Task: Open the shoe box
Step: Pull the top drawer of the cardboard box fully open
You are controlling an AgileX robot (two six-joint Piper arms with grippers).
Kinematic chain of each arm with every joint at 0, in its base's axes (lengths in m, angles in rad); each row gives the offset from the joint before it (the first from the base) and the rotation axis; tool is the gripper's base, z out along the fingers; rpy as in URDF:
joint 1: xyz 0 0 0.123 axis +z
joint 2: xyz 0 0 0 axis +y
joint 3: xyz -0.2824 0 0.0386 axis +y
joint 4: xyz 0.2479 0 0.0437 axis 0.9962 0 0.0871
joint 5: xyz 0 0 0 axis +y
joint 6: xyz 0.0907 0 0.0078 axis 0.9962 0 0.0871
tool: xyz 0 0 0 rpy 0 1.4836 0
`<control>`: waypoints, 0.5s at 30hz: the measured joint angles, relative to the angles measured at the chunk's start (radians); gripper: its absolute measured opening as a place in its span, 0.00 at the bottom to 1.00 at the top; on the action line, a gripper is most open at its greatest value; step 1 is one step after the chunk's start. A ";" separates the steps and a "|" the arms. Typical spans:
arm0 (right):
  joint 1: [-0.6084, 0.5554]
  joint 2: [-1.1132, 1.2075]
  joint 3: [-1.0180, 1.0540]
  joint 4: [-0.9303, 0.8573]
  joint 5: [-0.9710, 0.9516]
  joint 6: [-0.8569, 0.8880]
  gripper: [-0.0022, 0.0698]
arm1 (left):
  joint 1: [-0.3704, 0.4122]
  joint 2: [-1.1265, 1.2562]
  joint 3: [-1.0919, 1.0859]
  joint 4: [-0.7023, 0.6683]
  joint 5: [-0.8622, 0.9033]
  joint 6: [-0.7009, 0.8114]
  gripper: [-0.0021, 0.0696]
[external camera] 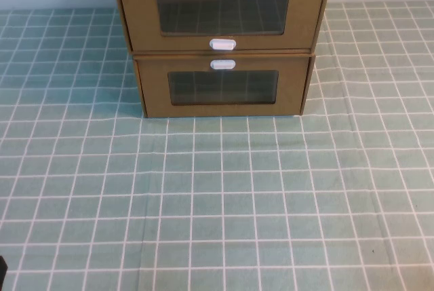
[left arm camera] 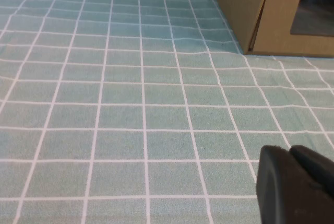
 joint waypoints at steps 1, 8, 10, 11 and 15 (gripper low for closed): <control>0.000 0.000 0.000 0.000 0.000 0.000 0.01 | 0.000 0.000 0.000 0.000 0.000 0.000 0.02; 0.000 0.000 0.000 0.000 0.000 0.000 0.01 | 0.000 0.000 0.000 0.000 -0.001 0.009 0.02; 0.000 0.000 0.000 0.000 0.000 0.000 0.01 | 0.000 0.000 0.000 0.000 -0.001 0.015 0.02; 0.000 0.000 0.000 0.000 0.000 0.000 0.01 | 0.000 0.000 0.000 0.000 -0.001 0.020 0.02; 0.000 0.000 0.000 0.000 0.000 0.000 0.01 | 0.000 0.000 0.000 0.000 -0.009 0.022 0.02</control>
